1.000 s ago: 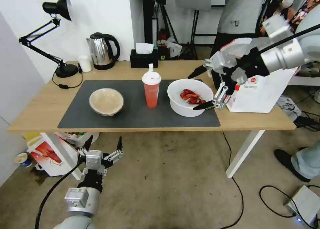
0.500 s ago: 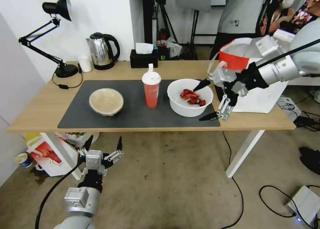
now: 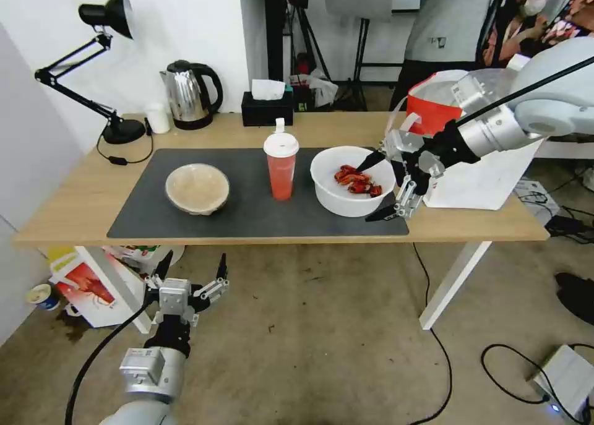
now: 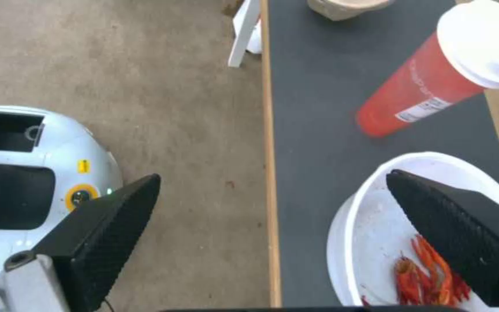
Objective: Pick up the trash from the table and place it into the takeout bag.
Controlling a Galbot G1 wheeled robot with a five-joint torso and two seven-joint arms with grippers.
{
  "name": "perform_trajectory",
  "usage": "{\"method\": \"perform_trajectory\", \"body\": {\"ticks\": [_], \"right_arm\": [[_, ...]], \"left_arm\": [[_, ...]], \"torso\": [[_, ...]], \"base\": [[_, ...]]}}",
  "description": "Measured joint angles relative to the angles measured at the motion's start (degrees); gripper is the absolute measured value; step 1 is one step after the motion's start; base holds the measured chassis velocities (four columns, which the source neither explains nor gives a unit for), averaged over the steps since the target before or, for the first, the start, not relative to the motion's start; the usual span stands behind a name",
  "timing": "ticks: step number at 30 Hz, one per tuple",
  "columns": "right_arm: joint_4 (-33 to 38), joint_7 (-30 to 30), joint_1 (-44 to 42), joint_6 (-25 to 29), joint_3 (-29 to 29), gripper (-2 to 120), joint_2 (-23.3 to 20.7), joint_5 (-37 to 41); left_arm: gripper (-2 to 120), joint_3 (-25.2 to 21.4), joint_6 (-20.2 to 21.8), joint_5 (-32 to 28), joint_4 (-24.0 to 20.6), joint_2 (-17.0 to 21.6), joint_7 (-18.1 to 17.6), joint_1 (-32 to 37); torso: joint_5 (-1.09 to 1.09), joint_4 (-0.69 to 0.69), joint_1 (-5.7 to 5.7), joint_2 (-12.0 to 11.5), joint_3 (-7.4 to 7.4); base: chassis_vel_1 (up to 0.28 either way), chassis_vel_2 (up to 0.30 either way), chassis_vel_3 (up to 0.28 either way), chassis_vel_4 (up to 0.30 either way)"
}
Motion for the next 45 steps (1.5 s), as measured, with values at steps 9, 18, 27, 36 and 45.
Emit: {"method": "perform_trajectory", "body": {"ticks": [9,18,27,36,45], "right_arm": [[-2.09,-0.05,-1.44,-1.66,0.22,100,-0.44,0.09],[-4.53,-1.56,-1.92,-2.11,0.05,100,-2.06,0.28],[-5.86,-1.94,-3.26,-2.66,0.81,100,-4.01,0.76],[-8.1,-1.96,-5.96,-3.31,2.89,100,-6.38,1.86],[-10.63,-2.08,-9.35,-3.38,4.65,100,-9.17,2.65]], "left_arm": [[100,0.0,0.0,0.0,0.0,0.0,0.0,0.0],[100,0.0,0.0,0.0,0.0,0.0,0.0,0.0],[100,0.0,0.0,0.0,0.0,0.0,0.0,0.0],[100,0.0,0.0,0.0,0.0,0.0,0.0,0.0],[100,0.0,0.0,0.0,0.0,0.0,0.0,0.0]], "torso": [[0.0,0.0,0.0,0.0,0.0],[0.0,0.0,0.0,0.0,0.0],[0.0,0.0,0.0,0.0,0.0],[-0.01,0.0,0.0,0.0,0.0],[0.0,0.0,0.0,0.0,0.0]], "base": [[0.0,0.0,0.0,0.0],[0.0,0.0,0.0,0.0],[0.0,0.0,0.0,0.0],[0.0,0.0,0.0,0.0],[0.0,0.0,0.0,0.0]]}}
